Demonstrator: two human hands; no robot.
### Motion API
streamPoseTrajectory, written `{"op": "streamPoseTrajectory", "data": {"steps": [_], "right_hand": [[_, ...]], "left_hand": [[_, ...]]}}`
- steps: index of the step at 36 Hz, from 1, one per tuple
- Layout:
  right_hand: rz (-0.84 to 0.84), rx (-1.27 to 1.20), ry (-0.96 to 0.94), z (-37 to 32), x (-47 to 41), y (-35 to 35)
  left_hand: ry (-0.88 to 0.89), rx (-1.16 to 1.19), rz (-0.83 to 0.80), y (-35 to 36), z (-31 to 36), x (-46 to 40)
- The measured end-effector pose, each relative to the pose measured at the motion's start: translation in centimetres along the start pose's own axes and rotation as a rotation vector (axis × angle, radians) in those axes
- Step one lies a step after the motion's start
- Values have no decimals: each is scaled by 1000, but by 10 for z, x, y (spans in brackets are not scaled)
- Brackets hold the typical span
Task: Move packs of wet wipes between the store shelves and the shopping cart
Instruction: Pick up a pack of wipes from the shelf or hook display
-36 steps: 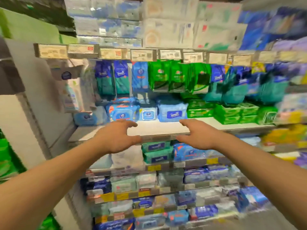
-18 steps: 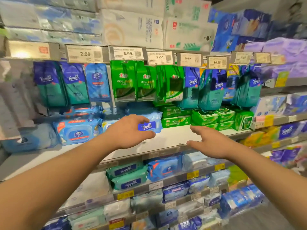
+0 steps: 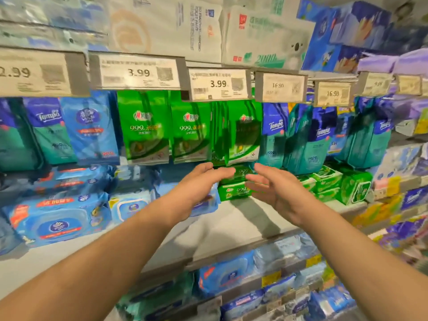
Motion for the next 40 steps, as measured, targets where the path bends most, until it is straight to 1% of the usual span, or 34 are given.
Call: {"op": "streamPoseTrajectory", "data": {"steps": [2,6,12,16,18,23,26,29,31,34,40], "right_hand": [[-33,-156,20,7,-11,13],[-104,-378,23,13,-31,37],[-125,-750,-85,3,-56,44],[-160,-844,-125,0,-67,46],[-187,-875,-136,-2,-68,48],[-230,-912,-132,-10,-70,46],[-279,-886,-136,-17,-70,44],[-385,-804,-141,-23,-65,48],[-421,-763,-155,-27,-62,46],[-439,-677,-178,-33,-59,40],[-414,-438,-219,-57,-52,28]], "left_hand": [[7,87,-6,11,1,-10],[57,243,18,26,8,-18],[119,506,-47,51,27,-29],[130,689,-67,61,34,-36],[139,755,-50,65,35,-38],[183,823,20,64,34,-38],[219,845,11,62,38,-35],[242,760,8,63,41,-27],[249,697,25,60,42,-23],[256,647,41,51,44,-20],[260,514,47,49,54,-1]]}}
Point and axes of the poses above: each hand's wrist, its own x-axis away from the middle knuckle, its own y-axis out of the palm, z = x × y, the point moved 9 cm from there along -x, towards the middle knuckle, and after that the axes turned 14 degrees about -y, right-handed, at the moved point
